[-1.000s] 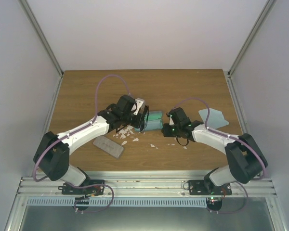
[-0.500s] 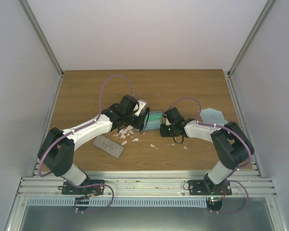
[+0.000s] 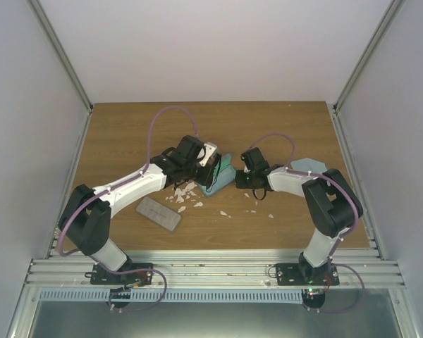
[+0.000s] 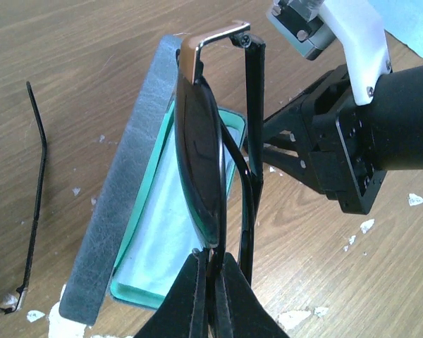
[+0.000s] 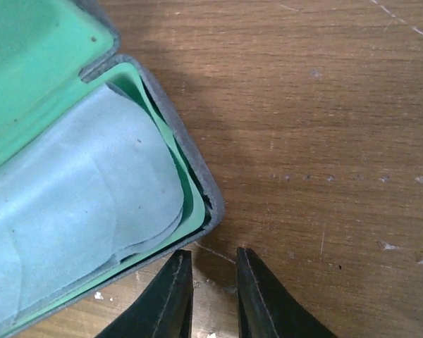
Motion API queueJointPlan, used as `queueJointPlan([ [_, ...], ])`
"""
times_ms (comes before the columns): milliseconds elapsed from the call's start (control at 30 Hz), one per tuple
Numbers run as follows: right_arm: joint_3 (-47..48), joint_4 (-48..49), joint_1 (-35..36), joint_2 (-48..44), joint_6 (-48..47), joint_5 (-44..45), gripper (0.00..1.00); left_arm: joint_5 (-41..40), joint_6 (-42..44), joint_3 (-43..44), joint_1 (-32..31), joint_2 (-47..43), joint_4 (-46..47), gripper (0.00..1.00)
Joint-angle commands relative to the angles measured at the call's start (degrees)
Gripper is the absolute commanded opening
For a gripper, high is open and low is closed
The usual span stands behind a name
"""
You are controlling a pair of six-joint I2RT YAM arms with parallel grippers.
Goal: Organize the sunglasses
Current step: Adjust the sunglasses case at the center of the board, then place the sunglasses in the sunglasses case.
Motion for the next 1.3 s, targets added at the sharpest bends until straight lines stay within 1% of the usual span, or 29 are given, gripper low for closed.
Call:
queueJointPlan([
  [0,0.5,1.2,-0.7,-0.9,-1.8,-0.4,0.24,1.2,-0.1,2.4,-0.2,1.4,0.3,0.00],
  [67,-0.7,1.3,-0.6,-3.4,-1.9,-1.0,0.29,1.6,-0.7,2.9,-0.2,2.0,-0.1,0.00],
  [133,-1.8,0.2,-0.7,-5.9,-1.8,-1.1,0.30,1.5,-1.0,3.2,-0.4,2.5,-0.2,0.00],
  [233,-3.5,-1.3,-0.7,-9.5,-1.6,-1.9,0.30,0.4,-0.8,4.1,-0.9,3.2,-1.0,0.00],
  [333,-5.1,-0.9,-0.5,-12.2,-1.1,-5.5,0.27,-1.9,-0.6,5.6,-1.3,4.4,-3.0,0.00],
  [433,-5.2,-0.1,-0.1,-13.6,-0.8,-7.7,0.27,-4.0,0.1,7.1,-1.7,5.6,-4.4,0.00],
  [533,-4.4,1.4,0.4,-13.1,0.2,-9.4,0.27,-5.7,1.3,8.2,-2.2,6.6,-5.4,0.00],
  [667,-0.7,2.6,1.1,-9.8,3.4,-10.5,0.27,-8.5,3.5,10.0,-2.7,8.4,-7.4,0.00],
  [800,2.8,4.3,1.8,-7.1,5.3,-11.9,0.27,-8.8,5.1,11.5,-3.0,10.1,-8.4,0.00],
  [900,2.9,6.7,1.8,-6.3,7.0,-13.9,0.27,-8.8,6.1,11.9,-3.4,11.1,-8.3,0.00],
  [1033,2.6,8.6,1.8,-5.0,8.8,-16.4,0.27,-11.6,7.0,13.1,-3.8,12.8,-9.0,0.00],
  [1267,1.3,10.0,1.8,-3.9,11.0,-17.0,0.27,-14.3,8.0,15.8,-4.8,15.4,-11.2,0.00],
])
